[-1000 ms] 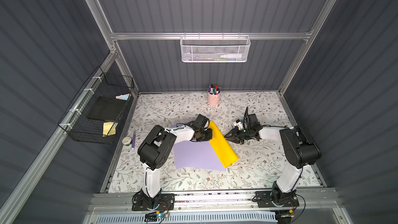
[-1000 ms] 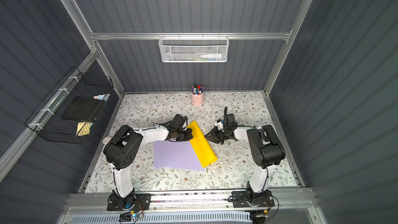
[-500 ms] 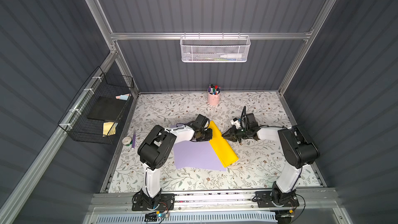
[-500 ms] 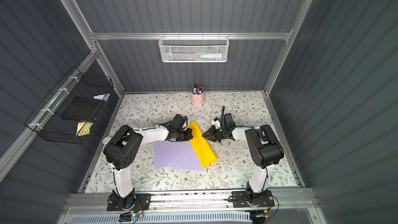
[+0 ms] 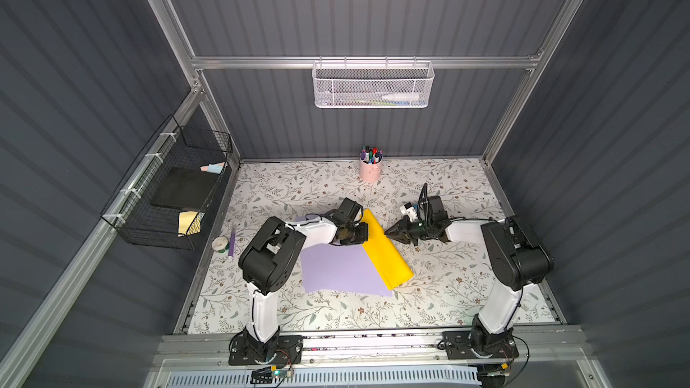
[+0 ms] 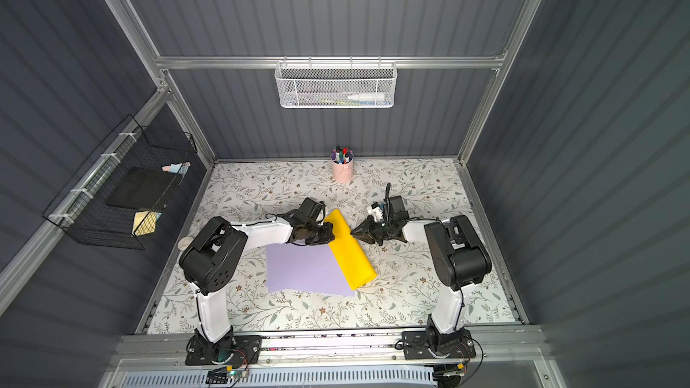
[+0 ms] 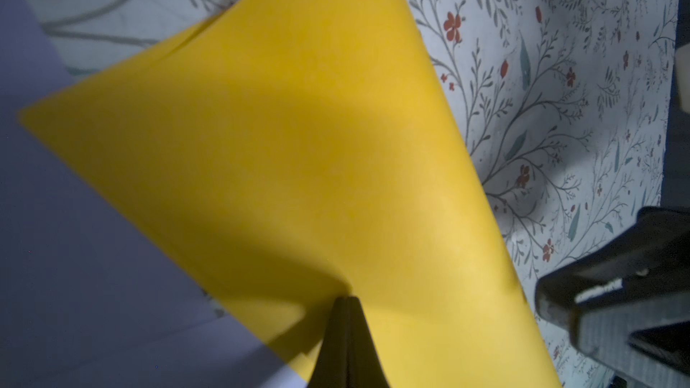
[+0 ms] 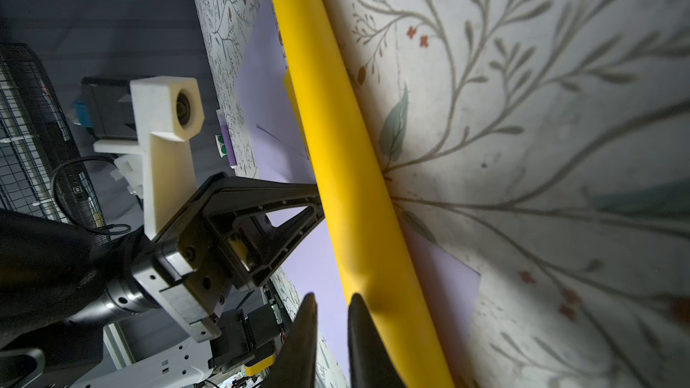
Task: Fold the rectangular paper in half along the long edge
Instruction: Fold the paper.
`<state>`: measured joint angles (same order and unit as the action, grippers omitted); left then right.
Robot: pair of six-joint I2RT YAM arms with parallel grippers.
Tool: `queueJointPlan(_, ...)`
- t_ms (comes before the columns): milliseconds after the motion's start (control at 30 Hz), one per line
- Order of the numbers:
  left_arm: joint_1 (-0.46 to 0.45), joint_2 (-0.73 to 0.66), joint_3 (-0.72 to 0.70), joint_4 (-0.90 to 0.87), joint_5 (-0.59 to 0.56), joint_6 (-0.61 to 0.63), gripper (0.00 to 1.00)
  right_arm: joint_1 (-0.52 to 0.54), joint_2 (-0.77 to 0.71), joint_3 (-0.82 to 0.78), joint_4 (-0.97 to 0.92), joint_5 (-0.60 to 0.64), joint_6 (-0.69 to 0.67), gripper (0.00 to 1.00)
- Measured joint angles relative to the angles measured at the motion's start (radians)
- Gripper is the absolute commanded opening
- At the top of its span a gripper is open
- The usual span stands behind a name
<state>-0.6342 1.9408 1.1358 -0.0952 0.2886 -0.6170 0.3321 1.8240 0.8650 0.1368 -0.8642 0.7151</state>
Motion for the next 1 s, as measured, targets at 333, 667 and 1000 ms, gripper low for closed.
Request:
queueJointPlan(333,0.000,-0.005,-0.002,-0.008,-0.001,0.004,0.00,0.002,0.047,-0.020,0.053,-0.012,0.023,0.19)
queueJointPlan(667,0.000,-0.012,-0.002,-0.018,-0.008,0.008,0.18,0.010,0.049,-0.022,0.060,-0.014,0.023,0.19)
queueJointPlan(1000,0.000,-0.020,-0.002,-0.019,-0.011,0.015,0.29,0.010,0.050,-0.043,0.084,-0.014,0.026,0.19)
